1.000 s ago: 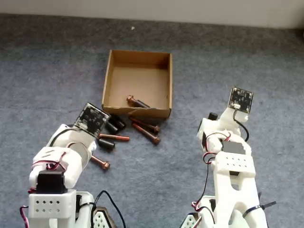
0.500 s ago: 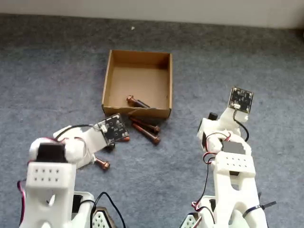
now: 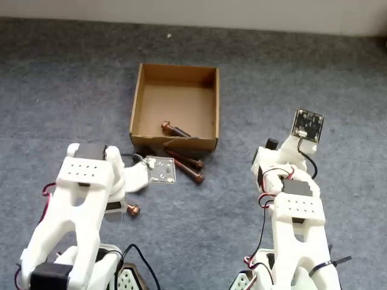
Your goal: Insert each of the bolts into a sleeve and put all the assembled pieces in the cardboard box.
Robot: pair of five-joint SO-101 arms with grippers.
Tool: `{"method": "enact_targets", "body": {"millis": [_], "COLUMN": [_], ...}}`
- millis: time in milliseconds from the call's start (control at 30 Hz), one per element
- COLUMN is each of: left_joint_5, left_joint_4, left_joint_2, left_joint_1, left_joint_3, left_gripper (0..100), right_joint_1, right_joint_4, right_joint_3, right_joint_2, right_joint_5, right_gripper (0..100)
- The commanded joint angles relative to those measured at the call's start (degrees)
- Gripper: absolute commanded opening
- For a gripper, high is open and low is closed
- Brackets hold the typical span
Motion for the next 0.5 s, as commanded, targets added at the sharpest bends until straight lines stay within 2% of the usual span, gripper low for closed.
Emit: {"method": "enact_targets", "body": {"millis": [0,467], "left_joint_5": [-0.97,-0.88], "left_joint_4": [-0.62,-15.65], "left_joint_2": [2.59,18.15], "left_joint_1": [3.65,3.91], "left_joint_3": [-2.07,-2.15], "left_gripper": [17,16], "right_joint_1": [0.57,0.57], "right_joint_4": [-1.36,-1.36], "right_joint_3": [-0.57,-0.57], "right_joint_2": [-1.54,-1.54], "right_joint_5": [-0.09,-0.09], "right_gripper": [0.5,0.5]}}
